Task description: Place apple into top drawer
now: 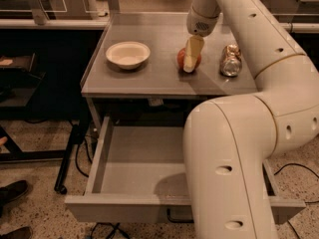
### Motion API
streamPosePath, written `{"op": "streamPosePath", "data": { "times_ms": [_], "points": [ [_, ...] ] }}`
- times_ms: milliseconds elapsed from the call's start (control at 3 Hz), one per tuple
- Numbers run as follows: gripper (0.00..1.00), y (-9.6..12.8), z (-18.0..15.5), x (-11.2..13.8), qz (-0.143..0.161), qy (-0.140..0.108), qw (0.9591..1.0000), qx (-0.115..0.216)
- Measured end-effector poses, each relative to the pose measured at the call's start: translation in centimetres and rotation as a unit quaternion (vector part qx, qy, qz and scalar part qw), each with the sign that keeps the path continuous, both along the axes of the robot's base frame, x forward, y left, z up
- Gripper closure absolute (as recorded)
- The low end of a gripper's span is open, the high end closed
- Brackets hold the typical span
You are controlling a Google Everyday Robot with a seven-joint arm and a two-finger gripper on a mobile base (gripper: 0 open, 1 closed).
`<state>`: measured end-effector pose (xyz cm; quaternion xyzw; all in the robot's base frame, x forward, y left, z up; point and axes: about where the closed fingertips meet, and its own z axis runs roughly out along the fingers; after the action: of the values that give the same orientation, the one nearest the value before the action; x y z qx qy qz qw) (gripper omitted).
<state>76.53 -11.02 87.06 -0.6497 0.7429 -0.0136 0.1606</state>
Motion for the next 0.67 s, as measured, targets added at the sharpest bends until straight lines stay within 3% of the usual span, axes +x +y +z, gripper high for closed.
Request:
{"op": "streamPosePath", "data": {
  "times_ms": [667],
  "points": [
    [0.0, -0.88, -1.38, 0.44, -0.005, 0.008, 1.0, 0.0]
  ]
}}
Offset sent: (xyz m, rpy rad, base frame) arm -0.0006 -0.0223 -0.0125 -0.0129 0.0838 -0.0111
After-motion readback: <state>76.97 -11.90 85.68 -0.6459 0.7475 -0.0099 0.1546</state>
